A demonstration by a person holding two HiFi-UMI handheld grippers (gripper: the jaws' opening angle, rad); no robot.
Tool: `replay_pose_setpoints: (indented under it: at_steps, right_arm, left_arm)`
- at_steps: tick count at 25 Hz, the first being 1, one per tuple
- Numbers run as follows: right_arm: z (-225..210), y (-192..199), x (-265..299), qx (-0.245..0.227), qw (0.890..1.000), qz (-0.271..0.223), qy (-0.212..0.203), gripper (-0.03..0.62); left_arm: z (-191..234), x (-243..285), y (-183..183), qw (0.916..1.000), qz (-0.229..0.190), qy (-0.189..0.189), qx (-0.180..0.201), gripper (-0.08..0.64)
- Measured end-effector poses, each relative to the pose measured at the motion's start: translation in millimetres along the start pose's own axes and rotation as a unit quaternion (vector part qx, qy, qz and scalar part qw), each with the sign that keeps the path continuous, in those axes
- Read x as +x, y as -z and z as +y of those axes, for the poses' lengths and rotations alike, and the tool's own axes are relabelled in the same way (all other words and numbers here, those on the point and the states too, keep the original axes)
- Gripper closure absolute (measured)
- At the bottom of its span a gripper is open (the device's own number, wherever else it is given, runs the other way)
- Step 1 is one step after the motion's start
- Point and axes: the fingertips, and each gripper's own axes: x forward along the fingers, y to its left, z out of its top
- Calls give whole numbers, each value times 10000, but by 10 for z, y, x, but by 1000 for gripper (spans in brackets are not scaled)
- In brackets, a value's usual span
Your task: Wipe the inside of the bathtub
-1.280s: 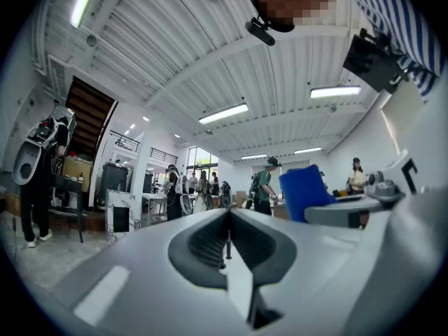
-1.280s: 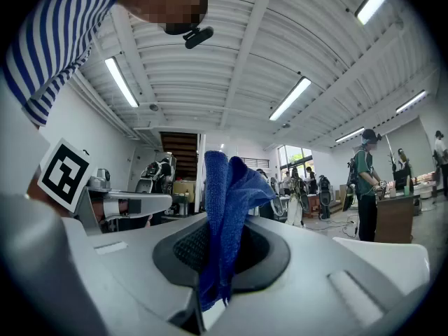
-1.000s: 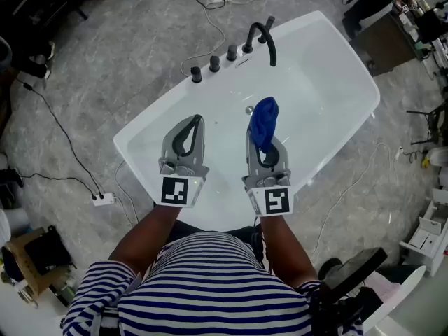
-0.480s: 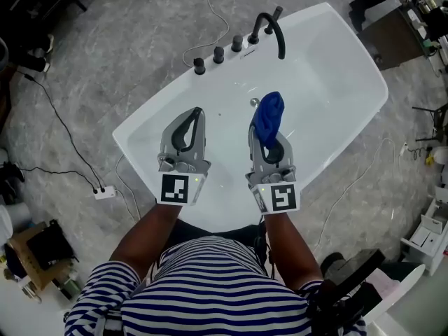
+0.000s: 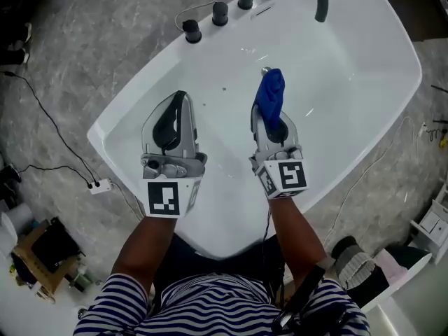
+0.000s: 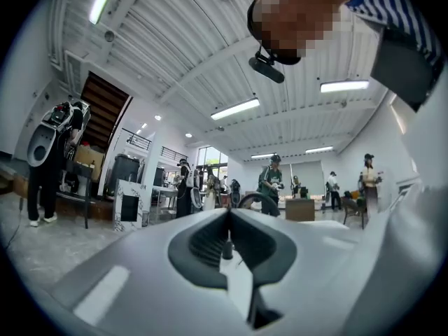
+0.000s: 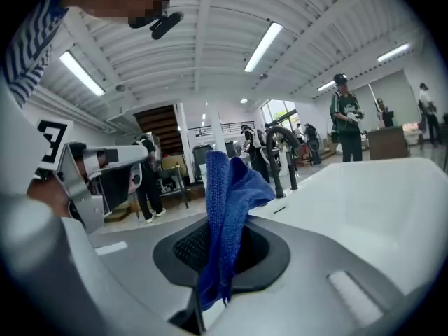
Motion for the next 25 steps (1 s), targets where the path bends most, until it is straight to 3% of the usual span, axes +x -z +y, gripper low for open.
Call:
replay_pose_setpoints:
  at_steps: [2, 4, 6, 9, 12, 18, 20, 25]
  right_arm:
    - [-134, 364, 175, 779, 9969, 6, 65, 546]
    - [-293, 796, 361, 1919, 9812, 90, 175, 546]
    - [-454, 1313, 567, 2944, 9548, 309, 283, 548]
    - [-622, 2135, 892, 4032, 9118, 694, 356, 548]
    - [-740, 2972, 1145, 4857, 8672, 982, 494, 548]
    - [-982, 4450, 1633, 5796, 7994, 1353, 822, 548]
    - [-1042, 4756, 1766, 5860, 7934, 1367, 912, 548]
    - [-1093, 5161, 1989, 5765, 7990, 1370, 1020, 548]
  left_arm:
    - [68, 30, 344, 10000, 41, -67, -54, 558]
    - [130, 40, 615, 9999, 39, -126, -93, 558]
    - [160, 64, 875, 9998, 37, -161, -75, 558]
    - [209, 138, 1313, 9997, 83, -213, -5, 558]
    - [291, 165, 1732, 9995, 124, -297, 34, 558]
    - [470, 133, 2331, 9992, 108, -353, 159, 558]
    - [554, 132, 2479, 9988, 72, -450, 165, 558]
    - [742, 65, 3157, 9956, 329, -872, -105, 558]
